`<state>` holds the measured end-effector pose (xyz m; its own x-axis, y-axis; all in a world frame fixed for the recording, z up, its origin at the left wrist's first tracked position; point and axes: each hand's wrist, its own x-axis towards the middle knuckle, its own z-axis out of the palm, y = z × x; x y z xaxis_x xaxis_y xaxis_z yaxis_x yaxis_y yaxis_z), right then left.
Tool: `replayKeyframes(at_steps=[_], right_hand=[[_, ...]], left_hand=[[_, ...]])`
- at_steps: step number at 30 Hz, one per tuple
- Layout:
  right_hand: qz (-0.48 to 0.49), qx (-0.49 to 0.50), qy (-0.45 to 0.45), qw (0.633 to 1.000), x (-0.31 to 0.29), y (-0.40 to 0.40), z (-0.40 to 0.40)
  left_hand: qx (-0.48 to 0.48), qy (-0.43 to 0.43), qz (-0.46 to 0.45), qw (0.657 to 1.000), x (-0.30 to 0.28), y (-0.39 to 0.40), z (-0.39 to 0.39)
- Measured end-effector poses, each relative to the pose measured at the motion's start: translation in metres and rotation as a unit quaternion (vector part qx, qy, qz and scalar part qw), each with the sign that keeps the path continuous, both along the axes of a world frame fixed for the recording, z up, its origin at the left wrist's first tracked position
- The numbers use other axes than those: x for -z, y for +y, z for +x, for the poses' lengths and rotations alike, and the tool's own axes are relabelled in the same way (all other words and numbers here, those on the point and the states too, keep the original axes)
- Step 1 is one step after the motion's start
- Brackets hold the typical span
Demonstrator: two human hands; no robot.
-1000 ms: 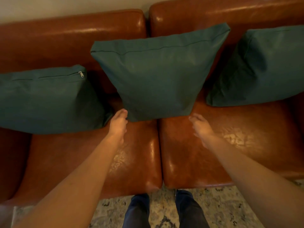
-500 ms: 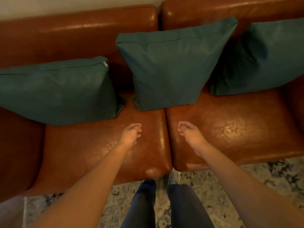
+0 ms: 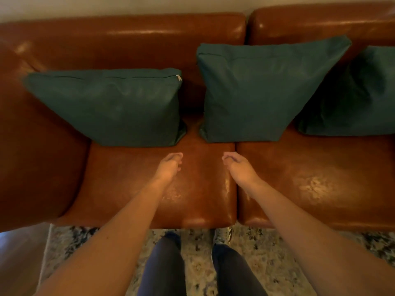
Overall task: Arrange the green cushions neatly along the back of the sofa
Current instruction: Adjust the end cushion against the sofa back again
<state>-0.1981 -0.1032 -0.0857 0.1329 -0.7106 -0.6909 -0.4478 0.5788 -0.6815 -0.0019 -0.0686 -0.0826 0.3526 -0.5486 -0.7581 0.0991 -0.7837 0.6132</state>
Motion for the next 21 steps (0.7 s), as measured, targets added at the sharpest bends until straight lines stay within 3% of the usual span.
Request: replayKeyframes(at_steps=[6,11,16,21], right_hand=[[-0.012,0.012,-0.014,1.000,0.002,-0.025,0.082],[0.000,0.108,-0.055,0.993,0.004,-0.052,0.155],[0.011,0.218,-0.157,0.963,0.001,-0.079,0.217],[-0.019,0.294,-0.182,0.938,0.011,-0.096,0.255]], left_hand=[[-0.017,-0.027,-0.005,0.999,0.003,0.000,0.095],[-0.037,-0.051,0.009,0.998,0.018,-0.012,0.207],[-0.123,-0.121,0.027,0.985,0.025,-0.022,0.328],[-0.174,-0.035,-0.051,0.983,0.015,-0.046,0.389]])
